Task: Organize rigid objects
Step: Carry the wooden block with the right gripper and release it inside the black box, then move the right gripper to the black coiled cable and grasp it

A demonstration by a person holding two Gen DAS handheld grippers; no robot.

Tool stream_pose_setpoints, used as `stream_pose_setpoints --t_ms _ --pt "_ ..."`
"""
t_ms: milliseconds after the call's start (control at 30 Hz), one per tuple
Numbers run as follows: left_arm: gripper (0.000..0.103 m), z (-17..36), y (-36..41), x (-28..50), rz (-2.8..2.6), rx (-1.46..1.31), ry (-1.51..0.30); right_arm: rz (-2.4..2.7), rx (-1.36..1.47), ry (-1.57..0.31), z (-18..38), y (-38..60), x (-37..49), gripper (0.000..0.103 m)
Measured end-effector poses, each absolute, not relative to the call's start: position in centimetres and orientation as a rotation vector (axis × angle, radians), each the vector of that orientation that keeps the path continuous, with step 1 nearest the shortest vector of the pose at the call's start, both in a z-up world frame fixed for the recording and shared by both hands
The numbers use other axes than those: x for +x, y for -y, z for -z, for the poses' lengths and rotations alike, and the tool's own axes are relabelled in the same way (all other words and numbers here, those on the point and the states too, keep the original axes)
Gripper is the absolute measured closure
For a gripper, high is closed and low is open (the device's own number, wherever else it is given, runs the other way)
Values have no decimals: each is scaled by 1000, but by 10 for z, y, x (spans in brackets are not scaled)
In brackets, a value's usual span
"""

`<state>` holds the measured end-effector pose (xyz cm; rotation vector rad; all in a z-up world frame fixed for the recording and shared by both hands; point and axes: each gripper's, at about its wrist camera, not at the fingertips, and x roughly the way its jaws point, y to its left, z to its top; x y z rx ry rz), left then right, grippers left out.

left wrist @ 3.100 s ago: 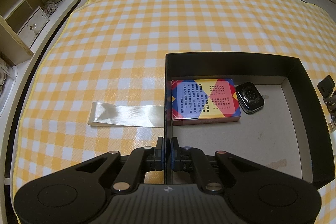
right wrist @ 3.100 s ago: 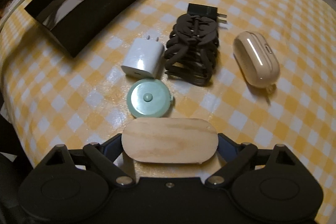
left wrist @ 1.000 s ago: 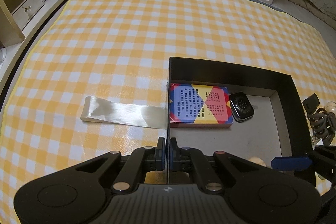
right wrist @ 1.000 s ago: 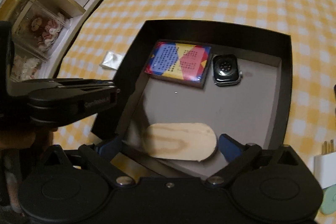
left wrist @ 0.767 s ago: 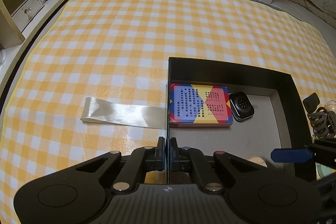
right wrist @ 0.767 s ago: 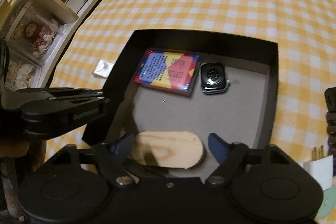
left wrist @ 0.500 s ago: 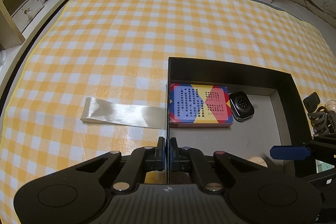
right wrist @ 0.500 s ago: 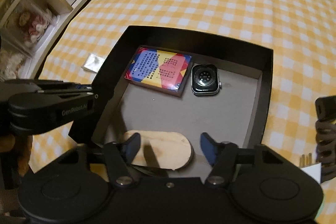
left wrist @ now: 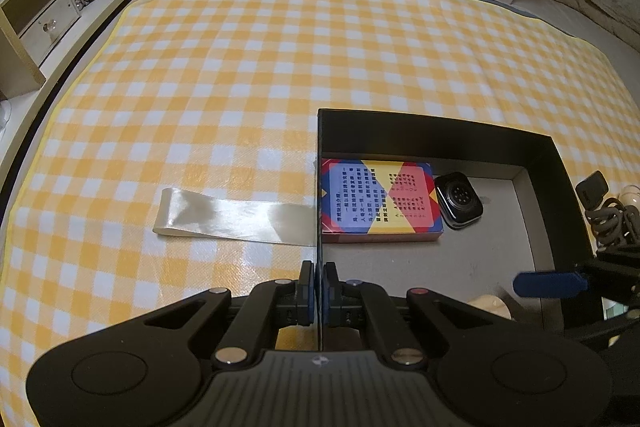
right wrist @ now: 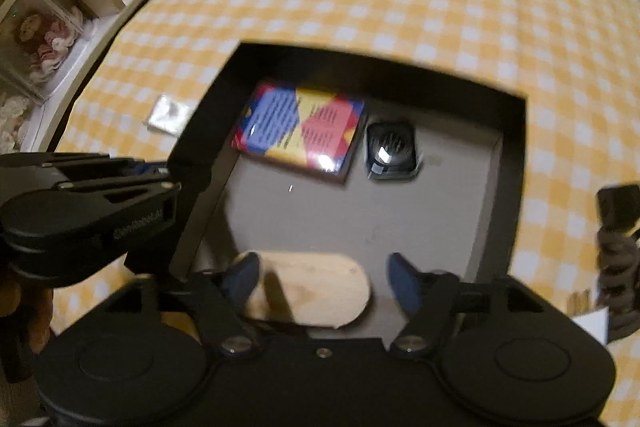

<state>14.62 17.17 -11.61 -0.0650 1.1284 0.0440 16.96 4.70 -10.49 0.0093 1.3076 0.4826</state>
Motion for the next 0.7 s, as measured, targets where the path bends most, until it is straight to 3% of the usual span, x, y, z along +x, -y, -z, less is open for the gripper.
stream_pose_setpoints --t_ms 100,233,700 --pt "99 117 -170 147 -47 -63 -1128 -528 50 -1326 104 -53 167 27" --pt "99 117 -163 148 -47 -66 -1129 -596 92 -1350 105 -63 161 48" --pt "99 117 -166 147 -50 -63 -1129 -624 120 -1307 89 -48 155 48"
